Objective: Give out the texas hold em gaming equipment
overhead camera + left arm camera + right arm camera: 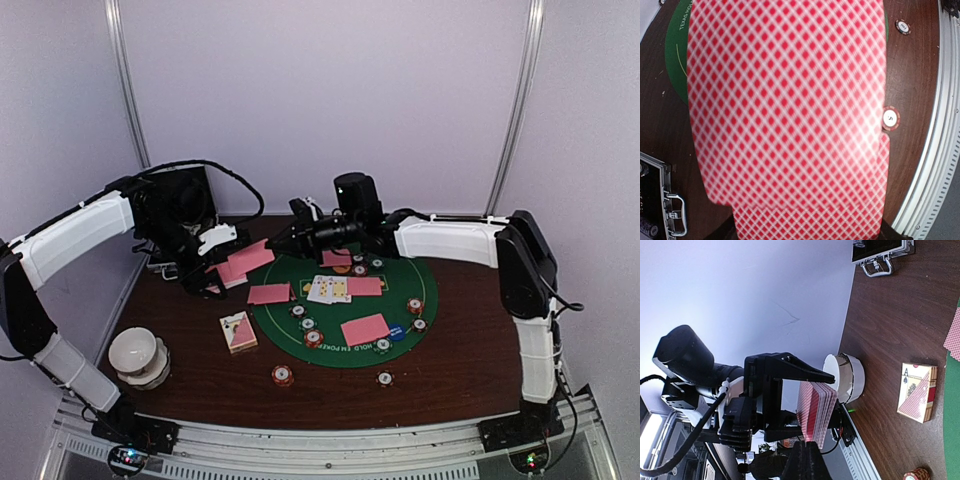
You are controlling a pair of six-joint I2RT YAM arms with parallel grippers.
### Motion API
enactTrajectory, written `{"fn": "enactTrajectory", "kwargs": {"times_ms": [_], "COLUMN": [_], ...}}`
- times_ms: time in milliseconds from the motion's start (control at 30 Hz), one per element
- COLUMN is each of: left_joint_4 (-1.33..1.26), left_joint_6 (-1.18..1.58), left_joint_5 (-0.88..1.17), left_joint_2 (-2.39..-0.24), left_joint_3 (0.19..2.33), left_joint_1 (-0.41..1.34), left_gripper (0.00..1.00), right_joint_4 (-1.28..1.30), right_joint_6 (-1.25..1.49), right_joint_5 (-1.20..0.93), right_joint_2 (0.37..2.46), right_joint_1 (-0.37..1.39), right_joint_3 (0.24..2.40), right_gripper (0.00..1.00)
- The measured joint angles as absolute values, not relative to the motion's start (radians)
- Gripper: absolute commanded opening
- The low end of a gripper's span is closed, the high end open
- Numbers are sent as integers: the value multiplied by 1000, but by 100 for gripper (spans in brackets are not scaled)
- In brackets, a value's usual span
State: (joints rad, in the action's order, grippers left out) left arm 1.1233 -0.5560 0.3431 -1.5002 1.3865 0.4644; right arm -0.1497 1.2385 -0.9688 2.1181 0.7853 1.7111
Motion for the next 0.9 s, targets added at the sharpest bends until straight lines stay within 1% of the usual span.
{"fn": "enactTrajectory", "kwargs": {"times_ms": [267, 600, 700, 900], "left_joint_4": [1121, 1114, 1100, 1080], "left_joint_6": [-556, -559, -563, -584], "left_joint_5": [325, 310, 308, 296], "left_joint_2": [-1500, -1502, -1504, -1504], "left_joint_3": [1380, 1365, 1354, 1283], "left_joint_1": [464, 445, 424, 369], "left_gripper": [0, 0, 0, 0], "right_joint_4": [-235, -315, -257, -75], "right_joint_6": [1283, 1277, 1199, 991], "right_joint_5": [-970, -968, -951, -863], "right_joint_2": [2038, 1926, 1925, 1925], "right_joint_1": [719, 553, 485, 438], "right_joint_3": [1537, 1242, 1174, 1172], "right_gripper": [0, 0, 0, 0]}}
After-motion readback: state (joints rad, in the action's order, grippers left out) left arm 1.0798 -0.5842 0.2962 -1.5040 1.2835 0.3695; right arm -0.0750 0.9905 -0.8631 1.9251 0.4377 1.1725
